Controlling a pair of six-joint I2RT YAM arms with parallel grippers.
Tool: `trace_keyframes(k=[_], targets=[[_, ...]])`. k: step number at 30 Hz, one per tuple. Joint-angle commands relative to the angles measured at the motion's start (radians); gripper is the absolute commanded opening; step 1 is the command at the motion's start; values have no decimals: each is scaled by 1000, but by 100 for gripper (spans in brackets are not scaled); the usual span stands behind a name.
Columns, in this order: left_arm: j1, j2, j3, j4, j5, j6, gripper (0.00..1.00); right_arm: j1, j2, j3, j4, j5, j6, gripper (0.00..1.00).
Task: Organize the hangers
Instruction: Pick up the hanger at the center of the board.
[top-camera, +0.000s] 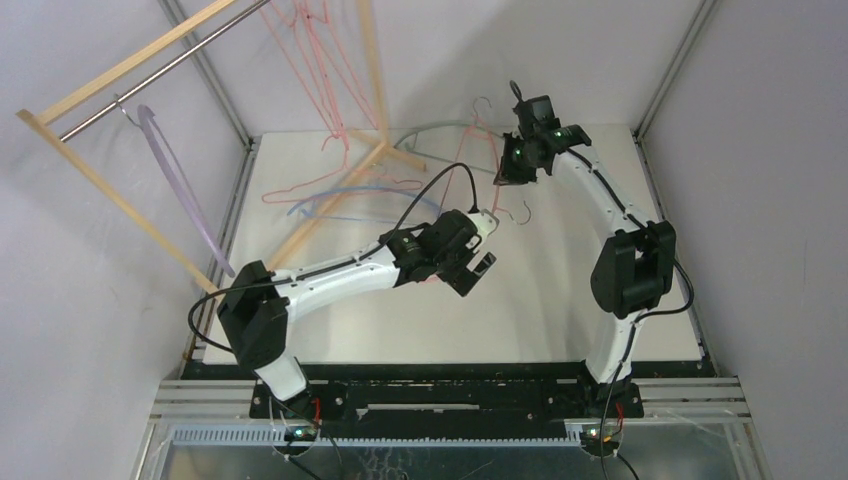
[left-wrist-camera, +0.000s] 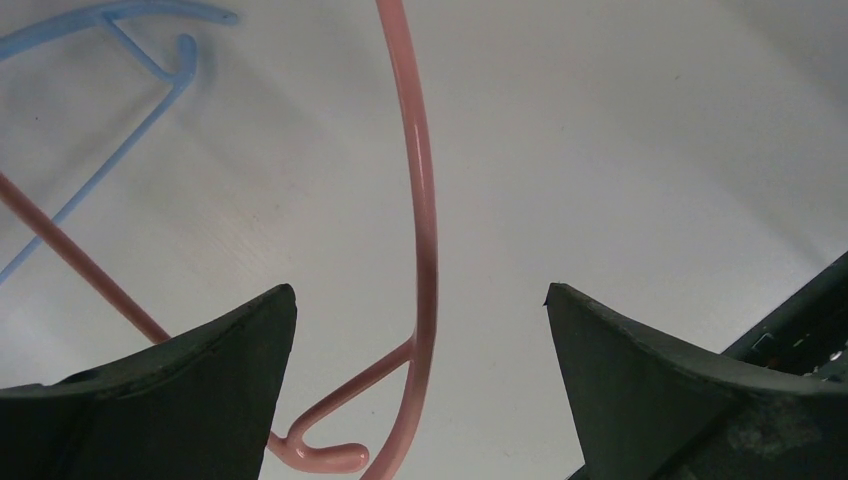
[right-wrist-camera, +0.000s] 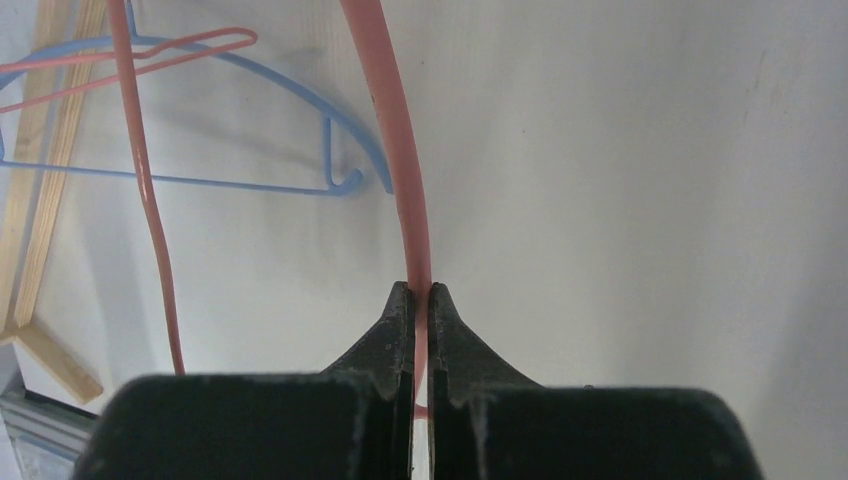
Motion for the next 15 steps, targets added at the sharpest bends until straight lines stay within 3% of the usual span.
trace_keyframes(k=[1, 9, 15], targets=[[-13, -40, -39, -3, -53, 28, 99, -1, -13, 64, -37, -40, 12, 0], [-13, -13, -76, 6, -142, 37, 92, -16, -78, 95, -110, -88, -10, 0], [-13, -1, -68, 21, -167, 48, 63, -32, -140, 111, -168, -123, -15, 0]])
